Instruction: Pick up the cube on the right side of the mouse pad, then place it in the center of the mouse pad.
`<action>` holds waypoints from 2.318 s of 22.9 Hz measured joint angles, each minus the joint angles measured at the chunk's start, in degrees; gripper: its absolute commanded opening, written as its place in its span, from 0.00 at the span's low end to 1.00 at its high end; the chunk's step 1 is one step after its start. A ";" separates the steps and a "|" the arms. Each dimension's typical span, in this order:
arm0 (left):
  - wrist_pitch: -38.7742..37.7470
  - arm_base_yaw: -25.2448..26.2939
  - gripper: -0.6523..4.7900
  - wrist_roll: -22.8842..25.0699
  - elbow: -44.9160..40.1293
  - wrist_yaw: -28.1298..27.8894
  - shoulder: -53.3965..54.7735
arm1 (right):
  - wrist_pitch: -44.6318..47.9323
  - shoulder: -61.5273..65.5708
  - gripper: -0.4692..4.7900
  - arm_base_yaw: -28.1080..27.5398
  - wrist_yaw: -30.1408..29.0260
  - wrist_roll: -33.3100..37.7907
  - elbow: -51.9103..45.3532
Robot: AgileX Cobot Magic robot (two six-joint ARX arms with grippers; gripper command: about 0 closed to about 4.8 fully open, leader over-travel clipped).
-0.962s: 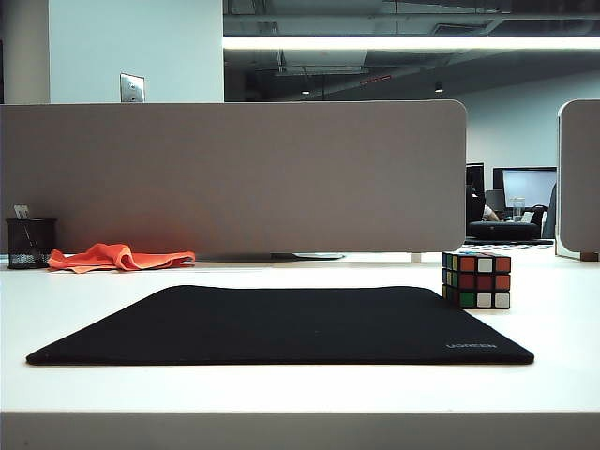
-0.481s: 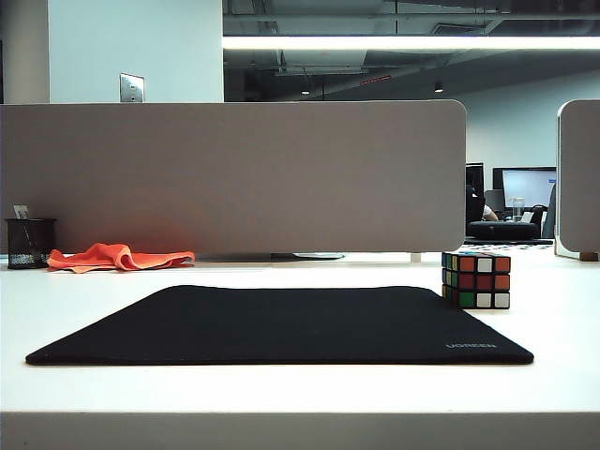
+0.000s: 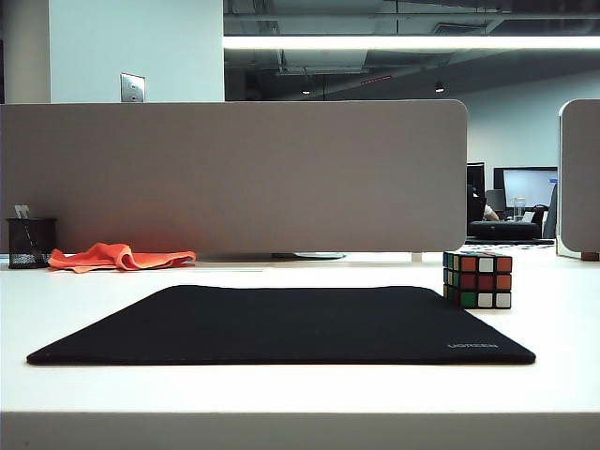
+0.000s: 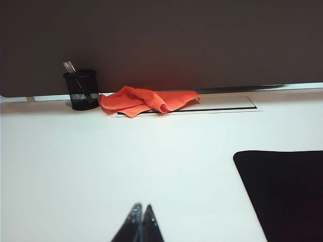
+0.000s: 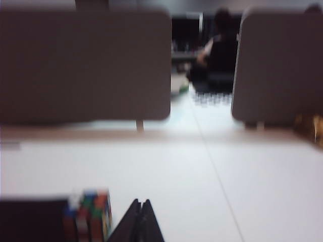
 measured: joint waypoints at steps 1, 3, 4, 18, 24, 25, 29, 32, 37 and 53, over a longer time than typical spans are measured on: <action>0.04 0.00 0.11 -0.09 0.00 0.02 0.00 | -0.02 0.37 0.08 0.02 0.48 0.74 2.45; -0.50 0.00 0.11 -0.28 1.55 0.87 0.07 | -4.76 4.37 0.08 0.00 2.49 1.55 10.10; -0.48 -0.02 0.11 -0.26 2.67 1.77 0.07 | -7.61 6.40 0.08 0.00 2.56 1.57 12.59; -11.39 -0.02 0.11 -2.64 22.21 16.96 13.11 | -24.04 43.25 0.08 3.30 -2.99 1.57 43.60; -11.93 -3.74 0.11 -3.93 36.52 23.19 36.11 | -31.91 52.26 0.08 4.85 -0.50 1.57 48.87; -11.89 -4.11 0.11 -3.93 37.73 24.30 38.82 | -32.39 52.81 0.08 4.85 -2.56 1.60 48.87; -11.63 -6.49 0.28 -3.96 42.40 29.92 47.58 | -32.65 53.51 0.65 4.85 -9.70 3.69 48.98; -9.70 -7.91 0.41 -4.13 44.24 31.71 52.04 | -32.79 55.67 1.00 4.90 -10.34 4.85 49.66; -8.17 -9.44 0.65 -3.89 44.33 31.52 56.81 | -34.42 63.04 1.00 5.64 -10.45 5.18 55.89; -7.69 -10.93 0.70 -3.52 44.33 29.44 58.40 | -38.71 96.06 1.00 15.56 1.92 7.96 70.29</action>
